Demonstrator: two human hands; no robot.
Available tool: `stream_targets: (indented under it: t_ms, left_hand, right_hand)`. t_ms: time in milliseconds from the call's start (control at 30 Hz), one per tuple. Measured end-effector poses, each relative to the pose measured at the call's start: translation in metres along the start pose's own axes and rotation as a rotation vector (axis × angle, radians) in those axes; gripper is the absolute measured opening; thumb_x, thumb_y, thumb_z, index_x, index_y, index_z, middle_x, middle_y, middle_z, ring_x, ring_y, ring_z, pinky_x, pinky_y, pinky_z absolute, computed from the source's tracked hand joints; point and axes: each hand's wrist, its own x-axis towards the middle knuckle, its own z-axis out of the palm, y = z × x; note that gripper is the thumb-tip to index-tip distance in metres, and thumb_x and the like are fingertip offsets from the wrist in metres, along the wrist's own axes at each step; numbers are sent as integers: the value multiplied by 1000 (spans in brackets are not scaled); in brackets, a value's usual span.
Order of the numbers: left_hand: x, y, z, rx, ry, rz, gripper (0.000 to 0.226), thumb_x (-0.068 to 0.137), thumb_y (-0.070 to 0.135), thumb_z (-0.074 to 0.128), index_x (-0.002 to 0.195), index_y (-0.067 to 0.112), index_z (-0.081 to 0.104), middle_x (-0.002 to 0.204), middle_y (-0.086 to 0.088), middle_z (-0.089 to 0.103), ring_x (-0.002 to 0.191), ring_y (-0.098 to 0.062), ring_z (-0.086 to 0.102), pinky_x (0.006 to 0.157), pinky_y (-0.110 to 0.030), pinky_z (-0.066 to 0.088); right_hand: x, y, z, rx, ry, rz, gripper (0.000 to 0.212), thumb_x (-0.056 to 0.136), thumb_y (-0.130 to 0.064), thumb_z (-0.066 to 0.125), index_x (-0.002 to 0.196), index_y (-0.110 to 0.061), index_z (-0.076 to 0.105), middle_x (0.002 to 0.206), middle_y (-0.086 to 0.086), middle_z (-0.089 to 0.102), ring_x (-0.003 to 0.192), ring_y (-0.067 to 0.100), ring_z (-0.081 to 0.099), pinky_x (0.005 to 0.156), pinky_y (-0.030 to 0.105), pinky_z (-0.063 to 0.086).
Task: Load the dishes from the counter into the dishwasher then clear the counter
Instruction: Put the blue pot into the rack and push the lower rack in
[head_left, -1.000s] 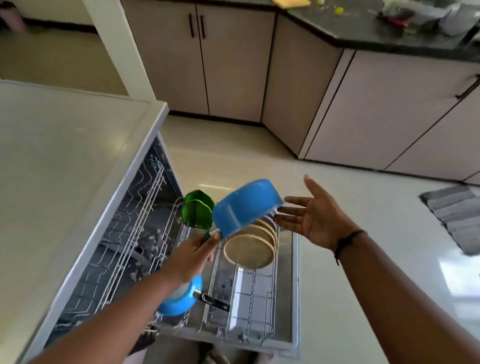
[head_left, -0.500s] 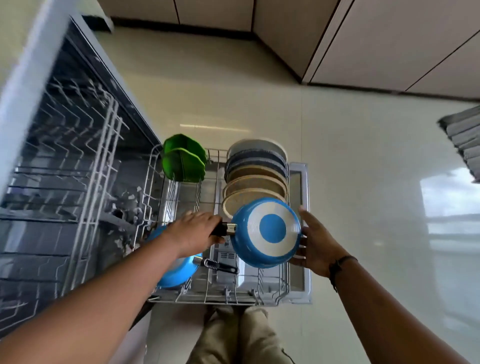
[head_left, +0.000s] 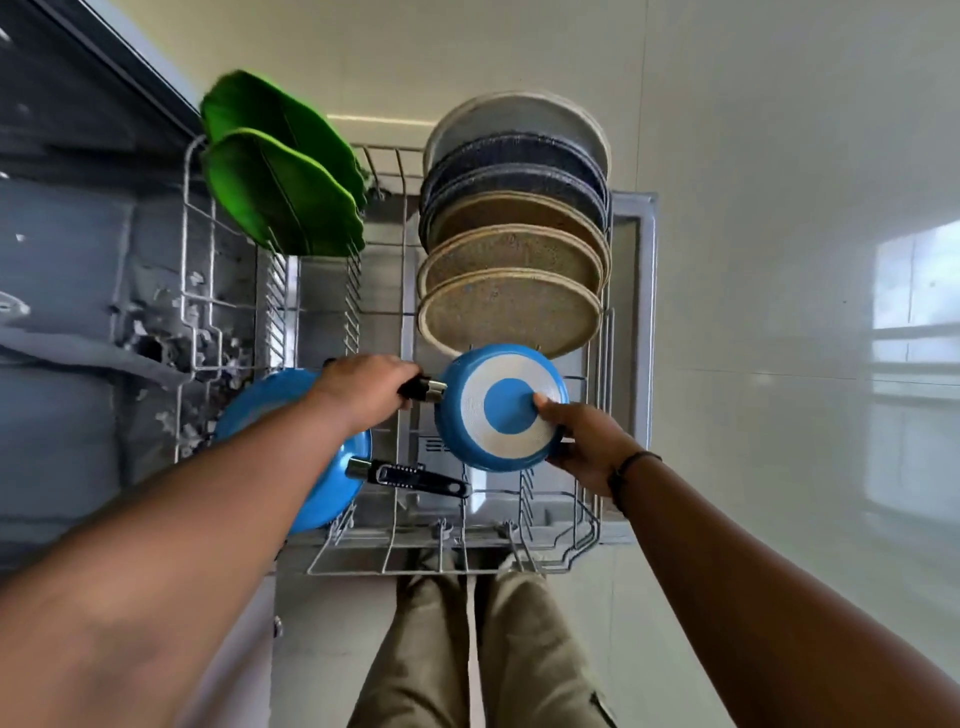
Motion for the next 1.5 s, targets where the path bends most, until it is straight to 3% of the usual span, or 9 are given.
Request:
stream_targets:
  t_ms: [367, 533, 633, 767, 967, 1133, 1267, 1367, 1500]
  left_hand:
    - [31, -2, 11, 56, -37, 1, 19, 84, 11, 58, 101, 17, 62, 105, -6, 63, 93, -29, 62, 78, -39, 52]
    - [44, -1, 18, 87, -55, 25, 15, 84, 10, 55, 96, 19, 59, 103, -5, 62, 90, -28, 61, 73, -36, 51]
    - [48, -4, 22, 94, -76, 26, 15, 85, 10, 55, 97, 18, 59, 103, -6, 62, 90, -29, 61, 73, -36, 51]
    - [51, -5, 29, 78, -86, 12, 14, 86, 11, 55, 97, 18, 57, 104, -7, 62, 91, -29, 61, 73, -36, 51]
    - [54, 0, 43, 157, -25, -30, 31, 90, 15, 54, 121, 18, 54, 115, -7, 61, 102, -30, 60, 72, -32, 44]
    - [52, 1, 50, 207, 30, -47, 40, 91, 22, 55, 131, 17, 48, 122, -8, 60, 111, -30, 56, 90, -38, 45]
    - [41, 3, 56, 177, 12, -83, 61, 93, 35, 51, 147, 16, 28, 147, -8, 39, 134, -29, 36, 114, -43, 22]
    - [22, 9, 59, 137, 37, -117, 67, 94, 39, 48, 150, 17, 19, 154, -7, 27, 140, -29, 28, 117, -44, 16]
    - [-21, 23, 66, 33, 43, -150, 68, 95, 39, 47, 151, 17, 15, 158, -9, 18, 144, -31, 21, 119, -44, 14]
  right_hand:
    - [31, 8, -3, -68, 26, -29, 36, 87, -12, 67, 120, -4, 57, 96, 10, 65, 81, 20, 61, 73, 29, 50]
    - [38, 8, -7, -43, 34, -21, 16, 90, -15, 63, 104, -9, 59, 93, 8, 66, 81, 18, 62, 80, 31, 53]
    - [44, 10, -6, -43, 67, -4, 19, 90, -17, 63, 106, -9, 58, 96, 8, 65, 89, 22, 62, 95, 41, 49]
    - [52, 16, -3, -37, 114, 1, 33, 90, -22, 64, 118, -9, 54, 107, 11, 64, 105, 29, 62, 97, 44, 50]
    - [71, 18, 3, -274, 289, -65, 34, 93, -35, 58, 116, -10, 55, 106, 9, 64, 100, 27, 63, 94, 46, 52]
    - [73, 15, 3, -398, 309, -98, 39, 92, -36, 56, 124, -13, 52, 111, 9, 63, 101, 27, 62, 92, 47, 52]
    - [68, 18, 3, -486, 340, -167, 45, 92, -41, 56, 126, -12, 52, 110, 7, 65, 98, 24, 63, 86, 40, 54]
    - [55, 20, 6, -640, 370, -214, 46, 94, -43, 54, 126, -11, 50, 109, 7, 63, 92, 21, 59, 74, 31, 47]
    - [22, 23, 10, -764, 354, -230, 52, 92, -37, 59, 134, -11, 43, 119, 8, 59, 103, 22, 57, 86, 31, 46]
